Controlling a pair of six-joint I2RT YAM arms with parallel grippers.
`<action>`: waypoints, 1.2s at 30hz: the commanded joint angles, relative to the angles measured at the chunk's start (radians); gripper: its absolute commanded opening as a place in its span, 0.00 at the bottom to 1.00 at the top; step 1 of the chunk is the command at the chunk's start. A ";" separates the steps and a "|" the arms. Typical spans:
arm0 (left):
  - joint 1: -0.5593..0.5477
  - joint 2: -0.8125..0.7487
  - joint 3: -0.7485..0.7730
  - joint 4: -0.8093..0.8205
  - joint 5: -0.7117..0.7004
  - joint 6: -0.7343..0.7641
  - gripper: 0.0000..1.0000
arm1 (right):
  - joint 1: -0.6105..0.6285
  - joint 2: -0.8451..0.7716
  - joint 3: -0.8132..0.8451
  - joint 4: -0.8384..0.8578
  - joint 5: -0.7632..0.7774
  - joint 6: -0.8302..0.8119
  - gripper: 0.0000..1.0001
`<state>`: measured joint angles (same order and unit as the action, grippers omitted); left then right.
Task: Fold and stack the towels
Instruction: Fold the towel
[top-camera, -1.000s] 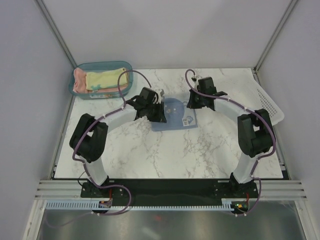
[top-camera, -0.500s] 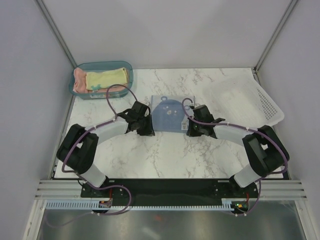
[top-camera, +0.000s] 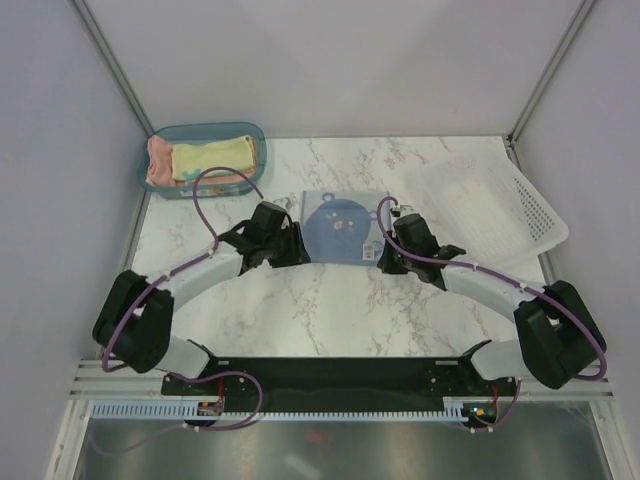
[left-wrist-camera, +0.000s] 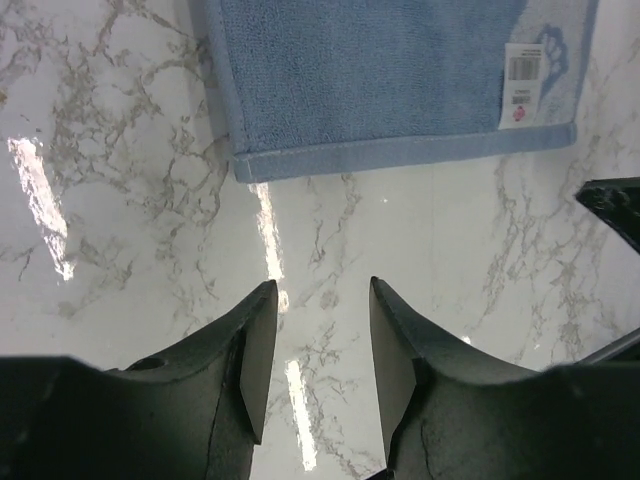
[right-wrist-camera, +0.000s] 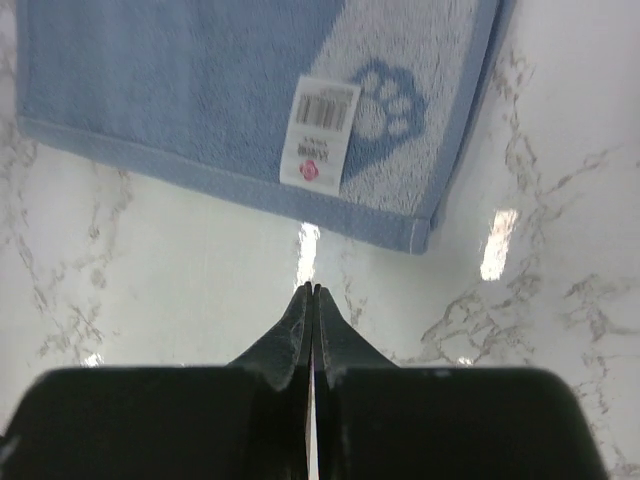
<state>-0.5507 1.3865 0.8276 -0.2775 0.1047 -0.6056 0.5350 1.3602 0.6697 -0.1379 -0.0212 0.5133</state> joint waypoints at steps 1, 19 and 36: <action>0.017 0.121 0.077 0.023 -0.046 -0.039 0.49 | 0.005 0.017 0.128 -0.015 0.110 -0.010 0.00; 0.034 0.355 0.146 0.127 -0.036 -0.077 0.52 | -0.012 0.134 0.222 0.008 0.162 -0.061 0.00; 0.034 0.227 0.016 0.009 -0.013 -0.030 0.03 | -0.053 0.047 0.217 -0.040 0.106 -0.056 0.02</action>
<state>-0.5167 1.6745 0.8791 -0.1802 0.0853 -0.6617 0.4831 1.4494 0.8864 -0.1707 0.1013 0.4557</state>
